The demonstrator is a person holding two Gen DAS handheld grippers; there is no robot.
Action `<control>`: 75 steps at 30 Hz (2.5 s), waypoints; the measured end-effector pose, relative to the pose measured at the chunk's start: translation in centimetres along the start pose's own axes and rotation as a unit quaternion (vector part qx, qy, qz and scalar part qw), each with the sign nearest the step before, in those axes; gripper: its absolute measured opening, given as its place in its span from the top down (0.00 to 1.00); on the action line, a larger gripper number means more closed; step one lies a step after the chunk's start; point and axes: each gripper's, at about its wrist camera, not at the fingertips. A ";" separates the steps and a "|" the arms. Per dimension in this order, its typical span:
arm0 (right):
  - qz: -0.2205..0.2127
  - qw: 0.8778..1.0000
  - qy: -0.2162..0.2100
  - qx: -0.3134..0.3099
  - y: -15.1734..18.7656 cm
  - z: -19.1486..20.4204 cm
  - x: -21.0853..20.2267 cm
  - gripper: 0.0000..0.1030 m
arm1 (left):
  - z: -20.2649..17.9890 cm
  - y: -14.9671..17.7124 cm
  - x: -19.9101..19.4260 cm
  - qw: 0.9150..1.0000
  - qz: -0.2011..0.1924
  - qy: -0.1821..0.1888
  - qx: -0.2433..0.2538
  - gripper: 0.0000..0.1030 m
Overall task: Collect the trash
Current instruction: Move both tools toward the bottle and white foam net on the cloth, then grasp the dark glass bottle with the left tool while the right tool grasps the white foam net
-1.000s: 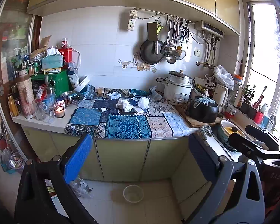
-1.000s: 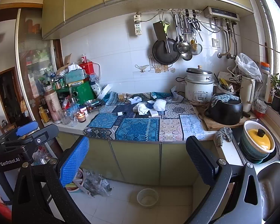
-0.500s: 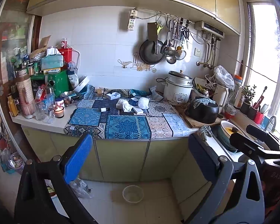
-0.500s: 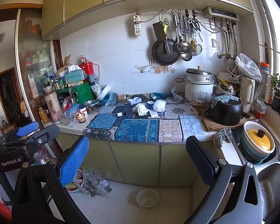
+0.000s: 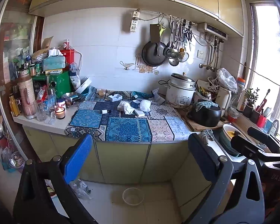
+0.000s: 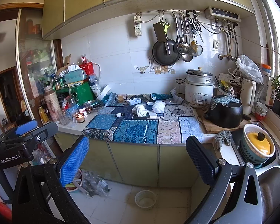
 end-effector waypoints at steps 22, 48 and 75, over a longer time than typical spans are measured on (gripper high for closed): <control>0.045 0.997 0.049 0.032 -3.0 -4.2 12.0 0.00 | 4.7 -3.9 16.3 0.998 0.032 -0.048 -0.028 0.00; 0.151 0.970 0.142 0.124 -9.4 -10.7 41.1 0.00 | 19.4 -6.8 54.3 0.962 0.227 -0.113 -0.096 0.00; 0.342 0.933 -0.007 0.113 -9.6 -17.8 65.9 0.01 | 23.6 -2.5 70.8 0.861 0.310 -0.241 -0.325 0.39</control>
Point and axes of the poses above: each gripper's, at about its wrist camera, not at the fingertips, and x roughly the way its jaws point, z to its left, y to its underside, and after that the axes turned 3 degrees about x, right-handed
